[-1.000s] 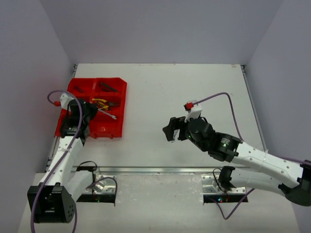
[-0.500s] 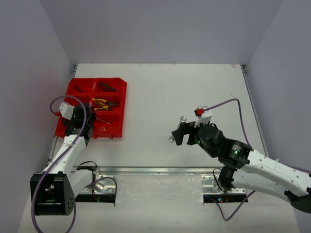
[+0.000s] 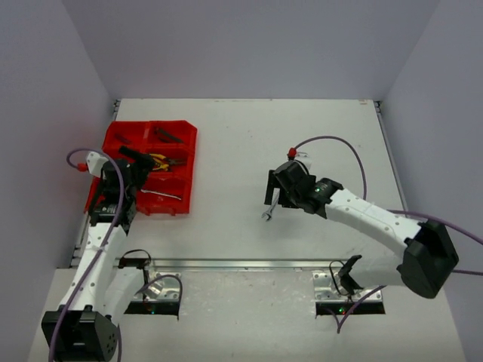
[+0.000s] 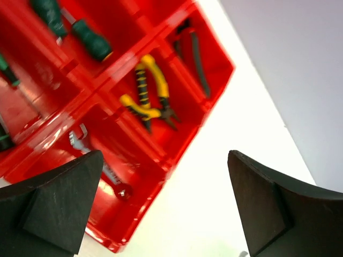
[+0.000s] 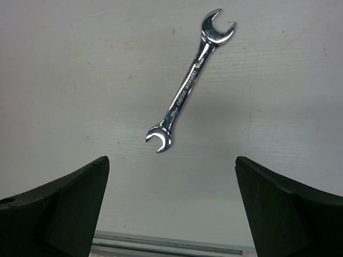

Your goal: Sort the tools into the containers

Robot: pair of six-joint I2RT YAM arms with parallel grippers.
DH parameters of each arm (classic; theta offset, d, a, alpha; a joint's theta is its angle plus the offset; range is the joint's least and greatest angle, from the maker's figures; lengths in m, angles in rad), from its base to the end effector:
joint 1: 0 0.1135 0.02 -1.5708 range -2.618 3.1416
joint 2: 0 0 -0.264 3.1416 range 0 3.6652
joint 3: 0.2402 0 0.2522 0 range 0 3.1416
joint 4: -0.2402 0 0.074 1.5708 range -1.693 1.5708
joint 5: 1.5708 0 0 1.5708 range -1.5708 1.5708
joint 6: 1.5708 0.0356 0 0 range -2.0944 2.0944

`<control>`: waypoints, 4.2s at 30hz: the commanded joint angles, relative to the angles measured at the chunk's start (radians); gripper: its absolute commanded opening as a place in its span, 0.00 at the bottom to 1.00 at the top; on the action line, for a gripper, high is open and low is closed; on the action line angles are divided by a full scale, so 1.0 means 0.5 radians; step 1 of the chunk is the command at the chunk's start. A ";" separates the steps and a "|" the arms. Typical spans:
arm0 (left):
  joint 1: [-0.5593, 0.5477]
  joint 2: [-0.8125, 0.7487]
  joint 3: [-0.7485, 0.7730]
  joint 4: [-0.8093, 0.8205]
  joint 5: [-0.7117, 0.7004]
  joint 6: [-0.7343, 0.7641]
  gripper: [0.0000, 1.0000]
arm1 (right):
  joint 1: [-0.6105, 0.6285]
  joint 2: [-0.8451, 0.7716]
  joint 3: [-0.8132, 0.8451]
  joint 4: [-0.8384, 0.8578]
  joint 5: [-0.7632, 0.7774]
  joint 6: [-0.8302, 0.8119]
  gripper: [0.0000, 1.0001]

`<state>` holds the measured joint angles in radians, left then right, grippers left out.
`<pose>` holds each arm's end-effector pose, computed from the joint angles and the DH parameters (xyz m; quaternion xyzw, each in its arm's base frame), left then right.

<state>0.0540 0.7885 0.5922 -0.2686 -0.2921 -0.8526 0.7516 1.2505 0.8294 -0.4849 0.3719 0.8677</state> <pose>0.1817 0.0201 0.2634 -0.4374 0.7234 -0.0879 0.5269 0.1923 0.1620 0.2344 0.1141 0.9239 0.1116 0.3477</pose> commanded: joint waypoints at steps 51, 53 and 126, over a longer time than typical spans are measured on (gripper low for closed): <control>-0.061 -0.712 0.248 -0.358 0.872 0.903 1.00 | -0.233 1.052 0.267 0.117 -0.092 0.511 0.00; -0.062 -0.604 0.255 -0.345 0.985 0.900 1.00 | -0.193 0.931 0.241 0.099 0.034 0.443 0.00; -0.108 0.406 0.244 -0.013 -0.498 -0.026 0.01 | 0.258 -0.812 -0.416 0.408 -0.044 -0.310 0.99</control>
<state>-0.0055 1.0210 0.7123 -0.3140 -0.4913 -0.8431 0.8917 0.8742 0.6282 -0.2958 0.3190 0.7450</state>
